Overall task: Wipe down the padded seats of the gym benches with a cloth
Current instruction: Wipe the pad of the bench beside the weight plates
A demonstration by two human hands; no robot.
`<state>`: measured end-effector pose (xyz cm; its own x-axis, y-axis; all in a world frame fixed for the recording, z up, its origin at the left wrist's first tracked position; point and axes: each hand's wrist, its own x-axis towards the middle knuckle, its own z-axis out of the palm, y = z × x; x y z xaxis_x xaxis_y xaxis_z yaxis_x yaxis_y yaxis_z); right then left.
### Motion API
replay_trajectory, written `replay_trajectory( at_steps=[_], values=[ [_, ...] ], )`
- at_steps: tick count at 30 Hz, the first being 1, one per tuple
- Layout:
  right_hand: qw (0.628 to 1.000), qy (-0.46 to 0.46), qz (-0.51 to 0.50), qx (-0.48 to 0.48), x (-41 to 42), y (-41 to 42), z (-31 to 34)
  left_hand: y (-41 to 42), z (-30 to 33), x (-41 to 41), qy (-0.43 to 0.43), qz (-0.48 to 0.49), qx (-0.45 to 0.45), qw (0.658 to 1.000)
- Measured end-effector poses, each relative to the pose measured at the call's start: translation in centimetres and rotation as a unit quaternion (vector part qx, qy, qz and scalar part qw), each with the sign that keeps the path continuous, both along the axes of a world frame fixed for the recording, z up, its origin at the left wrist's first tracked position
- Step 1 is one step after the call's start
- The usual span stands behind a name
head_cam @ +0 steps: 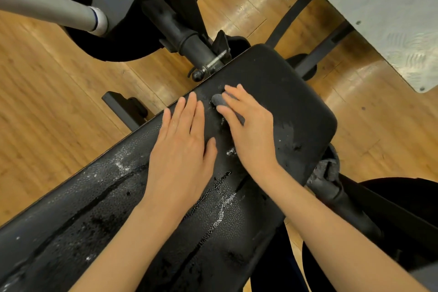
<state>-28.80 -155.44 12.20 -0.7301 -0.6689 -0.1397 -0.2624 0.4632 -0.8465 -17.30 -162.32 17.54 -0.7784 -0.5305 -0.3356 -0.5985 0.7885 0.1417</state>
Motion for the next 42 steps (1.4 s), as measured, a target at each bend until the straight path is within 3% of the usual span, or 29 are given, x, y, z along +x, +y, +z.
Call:
replay_trajectory(
  at_steps=[3, 7, 12, 17, 22, 26, 31, 36, 42],
  values=[
    [0.999, 0.044, 0.003, 0.003, -2.3, -1.8, -1.2, 0.4, 1.3, 1.7, -0.015, 0.004, -0.010, 1.000],
    [0.994, 0.024, -0.102, 0.020, -3.7, -4.2, -1.9, 0.7, 1.7, 3.5, -0.032, -0.001, -0.019, 0.999],
    [0.999, 0.022, -0.028, 0.009, -1.4, -1.1, 0.0, 1.0, 1.6, 3.6, -0.028, 0.011, -0.024, 0.999],
    [0.992, 0.034, -0.112, 0.048, -4.3, -5.3, -1.9, 1.1, 1.5, 3.5, -0.033, 0.008, -0.036, 0.999],
    [0.997, 0.070, -0.040, 0.020, -1.1, -2.0, -0.1, 1.1, 1.4, 3.6, -0.035, 0.009, -0.036, 0.999],
    [0.995, 0.076, -0.047, 0.037, -3.8, -6.1, -1.5, 1.1, 1.3, 3.6, -0.039, 0.003, -0.044, 0.998],
    [0.997, 0.066, -0.045, 0.022, -1.5, -1.0, -0.2, 1.1, 1.4, 3.6, -0.042, 0.006, -0.037, 0.998],
    [0.995, 0.046, -0.073, 0.045, -4.1, -5.7, -1.2, 1.1, 1.3, 3.5, -0.041, 0.005, -0.040, 0.998],
    [0.996, 0.064, -0.051, 0.030, -1.6, -1.3, -0.1, 1.1, 1.5, 3.6, -0.039, 0.014, -0.031, 0.999]
  ],
)
